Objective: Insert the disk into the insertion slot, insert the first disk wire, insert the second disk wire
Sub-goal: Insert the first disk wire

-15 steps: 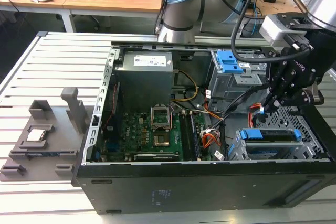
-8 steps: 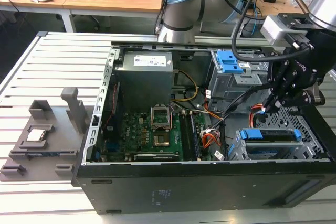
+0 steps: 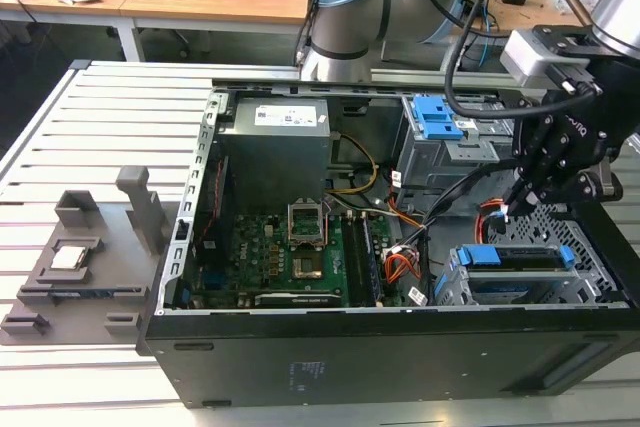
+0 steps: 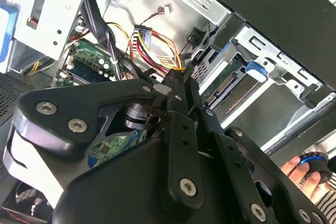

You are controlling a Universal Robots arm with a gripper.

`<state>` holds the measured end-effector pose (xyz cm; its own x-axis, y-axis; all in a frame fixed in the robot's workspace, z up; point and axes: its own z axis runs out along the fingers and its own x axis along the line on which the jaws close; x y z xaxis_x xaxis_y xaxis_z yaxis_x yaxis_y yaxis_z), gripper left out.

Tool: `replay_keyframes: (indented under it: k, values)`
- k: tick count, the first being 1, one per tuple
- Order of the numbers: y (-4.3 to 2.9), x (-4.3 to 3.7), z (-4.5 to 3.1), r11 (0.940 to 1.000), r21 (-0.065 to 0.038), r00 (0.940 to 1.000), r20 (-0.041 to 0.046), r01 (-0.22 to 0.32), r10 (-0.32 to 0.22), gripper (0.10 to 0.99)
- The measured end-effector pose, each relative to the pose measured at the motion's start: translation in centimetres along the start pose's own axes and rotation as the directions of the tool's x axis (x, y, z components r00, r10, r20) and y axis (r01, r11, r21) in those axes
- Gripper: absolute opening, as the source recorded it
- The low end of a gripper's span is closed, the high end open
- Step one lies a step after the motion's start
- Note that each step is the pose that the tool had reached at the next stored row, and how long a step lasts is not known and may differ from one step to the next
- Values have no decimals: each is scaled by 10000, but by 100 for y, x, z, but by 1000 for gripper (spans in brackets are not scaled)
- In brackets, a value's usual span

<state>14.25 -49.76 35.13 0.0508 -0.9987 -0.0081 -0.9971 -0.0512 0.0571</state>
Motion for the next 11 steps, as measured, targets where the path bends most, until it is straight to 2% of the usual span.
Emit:
replay_keyframes:
  k: [11]
  values:
    - [-2, 151, -1, 10000, 0, 10000, 0, 0, 0, 169]
